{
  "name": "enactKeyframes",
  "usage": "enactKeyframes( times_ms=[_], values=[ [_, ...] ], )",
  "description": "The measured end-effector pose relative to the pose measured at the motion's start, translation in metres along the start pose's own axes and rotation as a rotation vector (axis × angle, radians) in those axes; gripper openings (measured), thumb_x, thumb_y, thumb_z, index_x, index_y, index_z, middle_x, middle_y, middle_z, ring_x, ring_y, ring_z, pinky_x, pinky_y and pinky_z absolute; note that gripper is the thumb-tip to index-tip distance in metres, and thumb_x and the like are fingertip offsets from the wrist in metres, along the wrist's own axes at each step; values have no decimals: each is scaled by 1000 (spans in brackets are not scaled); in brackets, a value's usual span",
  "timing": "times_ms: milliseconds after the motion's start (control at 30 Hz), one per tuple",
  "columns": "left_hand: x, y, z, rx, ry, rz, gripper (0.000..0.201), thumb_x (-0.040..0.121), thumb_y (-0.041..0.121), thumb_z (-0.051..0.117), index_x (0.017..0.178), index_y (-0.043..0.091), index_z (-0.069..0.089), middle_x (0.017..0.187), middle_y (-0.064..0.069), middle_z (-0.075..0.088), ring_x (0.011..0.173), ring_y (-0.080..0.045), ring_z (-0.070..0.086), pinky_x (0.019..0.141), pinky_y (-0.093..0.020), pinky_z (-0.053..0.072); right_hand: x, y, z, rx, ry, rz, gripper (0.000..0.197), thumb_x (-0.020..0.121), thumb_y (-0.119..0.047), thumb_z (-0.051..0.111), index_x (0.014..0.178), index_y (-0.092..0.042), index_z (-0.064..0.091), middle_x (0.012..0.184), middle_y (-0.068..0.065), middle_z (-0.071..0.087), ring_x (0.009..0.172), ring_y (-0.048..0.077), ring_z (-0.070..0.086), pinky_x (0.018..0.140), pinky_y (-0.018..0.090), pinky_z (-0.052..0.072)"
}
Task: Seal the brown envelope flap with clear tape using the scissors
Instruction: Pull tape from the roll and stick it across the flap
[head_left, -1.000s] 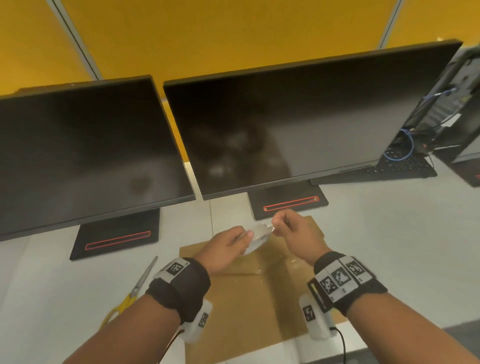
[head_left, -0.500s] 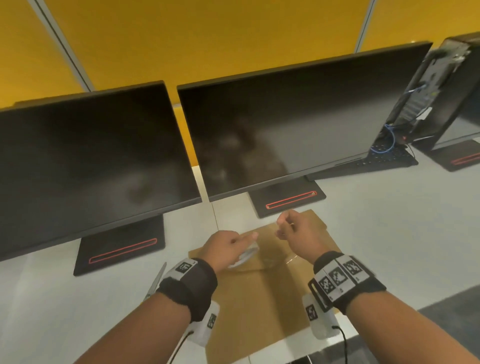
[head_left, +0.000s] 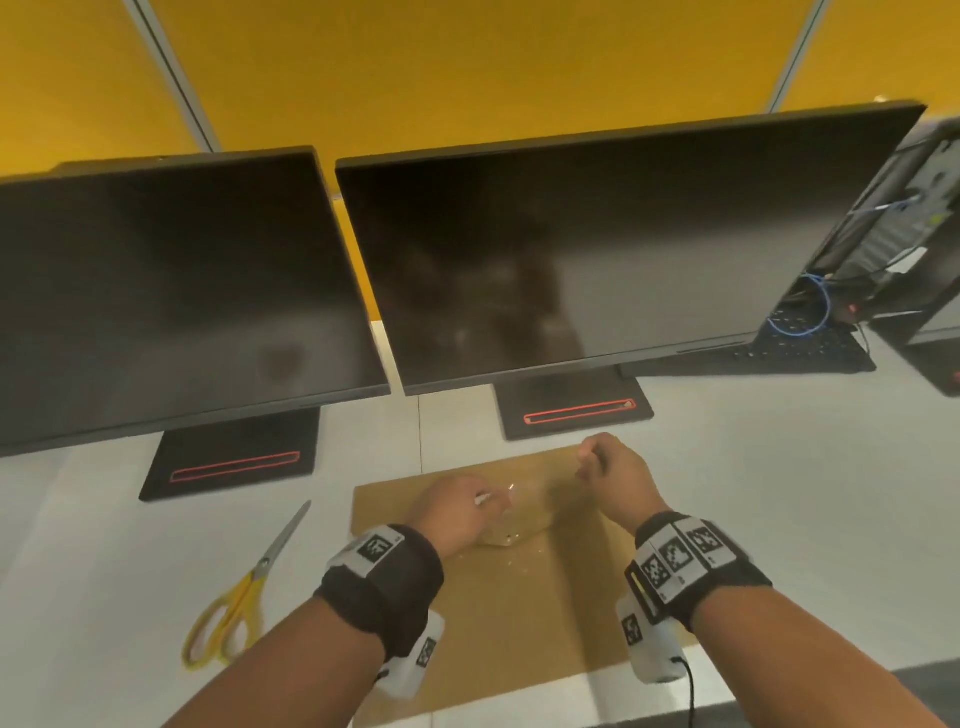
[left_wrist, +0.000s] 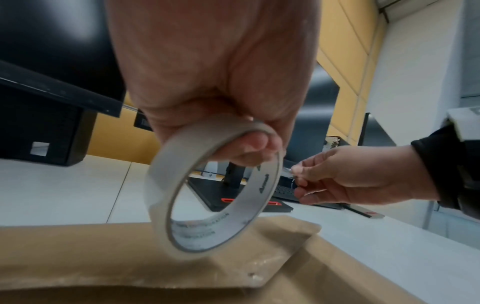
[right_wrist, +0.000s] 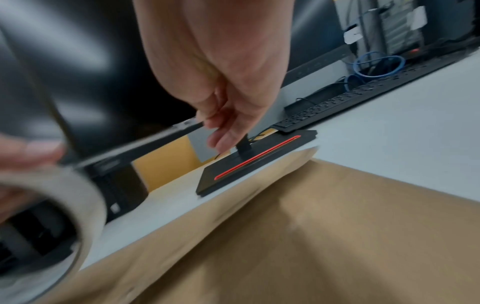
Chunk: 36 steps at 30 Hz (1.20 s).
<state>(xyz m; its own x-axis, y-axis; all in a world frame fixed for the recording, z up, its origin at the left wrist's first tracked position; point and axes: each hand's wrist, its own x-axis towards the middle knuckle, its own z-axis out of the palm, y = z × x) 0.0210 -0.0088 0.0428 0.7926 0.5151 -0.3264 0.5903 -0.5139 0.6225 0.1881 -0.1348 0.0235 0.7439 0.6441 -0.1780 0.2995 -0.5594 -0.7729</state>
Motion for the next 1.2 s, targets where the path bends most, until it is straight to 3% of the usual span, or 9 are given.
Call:
enactKeyframes(
  times_ms=[133,233,300,433,533,733,867,1067,1200],
  values=[
    [4,3,2,135,22,-138,56,88,51,55,46,20,36,49,1,37,55,-20,43,57,-28,33,8,8,-5,-43,-63,-38,21,93,-9,45,79,-22,53,78,-10,54,75,7,53,72,24,39],
    [6,11,7,213,15,-194,61,84,64,51,47,18,36,57,-13,48,63,-30,56,56,-33,38,14,16,-6,-67,-99,-54,15,94,-8,44,84,-14,53,78,-8,51,77,15,51,69,21,33],
    [5,17,10,225,8,-193,64,83,70,45,47,17,38,57,-10,48,60,-27,52,56,-31,33,20,26,-10,-83,-107,-47,13,95,-9,43,85,-14,50,81,-2,52,78,18,50,62,21,31],
    [6,20,13,134,-28,-132,52,95,51,41,53,19,40,63,-8,45,70,-27,48,61,-31,31,27,49,-23,-91,-79,-30,20,94,-8,45,79,-20,48,79,-4,54,77,17,49,63,20,30],
    [11,22,20,127,-6,-82,40,96,47,44,71,19,57,77,-3,58,81,-24,55,67,-30,37,29,61,-26,-77,-82,4,13,94,-9,45,85,-16,50,84,2,57,78,19,51,66,23,34],
    [25,28,38,246,71,-158,50,90,54,49,54,20,43,61,3,45,70,-20,50,59,-28,33,31,77,-21,-73,-97,53,18,93,-6,43,80,-15,52,77,-4,54,72,13,49,58,12,31],
    [32,34,40,469,-9,-314,52,86,61,49,85,12,65,91,-4,65,86,-22,63,68,-27,43,29,86,-21,-20,-61,122,18,91,-5,44,79,-12,55,77,-3,56,73,14,52,67,22,36],
    [30,32,29,323,-105,-318,57,93,59,38,55,17,46,60,1,47,67,-21,52,65,-29,39,35,94,-32,31,-90,113,13,92,-12,51,82,-16,59,85,-2,62,81,16,55,70,23,38],
    [28,28,29,280,-116,-285,42,98,44,36,73,15,52,77,-3,56,76,-21,55,71,-31,42,37,95,-38,-2,-78,80,13,91,-13,53,83,-15,63,86,-3,64,80,14,56,61,8,33]
  ],
)
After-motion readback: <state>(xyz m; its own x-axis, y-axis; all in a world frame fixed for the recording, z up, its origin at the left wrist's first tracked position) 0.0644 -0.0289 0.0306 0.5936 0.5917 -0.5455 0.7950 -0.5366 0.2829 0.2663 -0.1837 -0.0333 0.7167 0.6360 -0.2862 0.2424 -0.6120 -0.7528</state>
